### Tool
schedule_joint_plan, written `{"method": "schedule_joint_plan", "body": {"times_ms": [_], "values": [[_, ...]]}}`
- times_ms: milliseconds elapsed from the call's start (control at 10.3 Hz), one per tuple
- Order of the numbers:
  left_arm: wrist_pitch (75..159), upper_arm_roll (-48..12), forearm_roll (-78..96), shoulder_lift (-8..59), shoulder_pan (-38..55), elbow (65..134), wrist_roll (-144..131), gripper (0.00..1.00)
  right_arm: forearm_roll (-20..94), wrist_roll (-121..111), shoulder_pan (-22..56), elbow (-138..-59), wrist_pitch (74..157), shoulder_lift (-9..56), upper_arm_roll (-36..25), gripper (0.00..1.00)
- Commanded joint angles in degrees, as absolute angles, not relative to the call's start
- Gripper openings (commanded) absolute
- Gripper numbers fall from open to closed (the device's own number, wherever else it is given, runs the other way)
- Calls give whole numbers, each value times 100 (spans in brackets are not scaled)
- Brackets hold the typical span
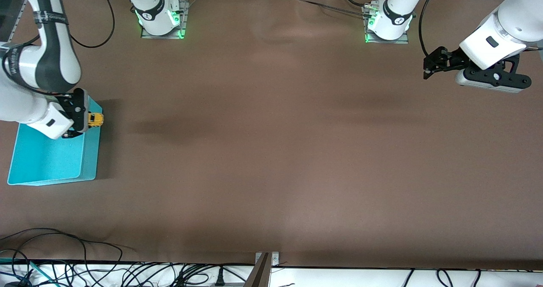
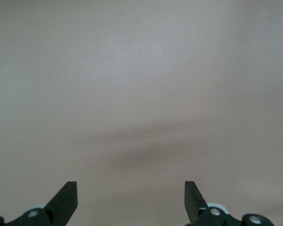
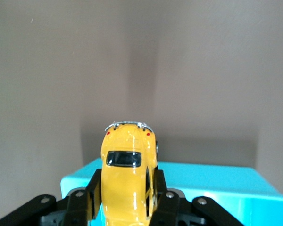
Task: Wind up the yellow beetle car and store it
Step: 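Lift the car and lower it into the cyan bin with the right gripper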
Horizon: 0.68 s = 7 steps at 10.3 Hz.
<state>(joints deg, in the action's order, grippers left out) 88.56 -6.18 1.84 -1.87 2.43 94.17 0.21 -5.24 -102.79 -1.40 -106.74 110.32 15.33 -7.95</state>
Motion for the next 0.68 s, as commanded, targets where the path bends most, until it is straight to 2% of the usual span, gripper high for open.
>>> {"method": "schedule_joint_plan", "body": {"times_ms": [0, 584], "values": [[8736, -668, 281, -229, 290, 9343, -35, 100, -930, -10897, -587, -10529, 11082, 1757, -765, 0], [8736, -668, 281, -229, 281, 9343, -9, 100, -1028, -11944, -1282, -10582, 12584, 2434, -765, 0]]}}
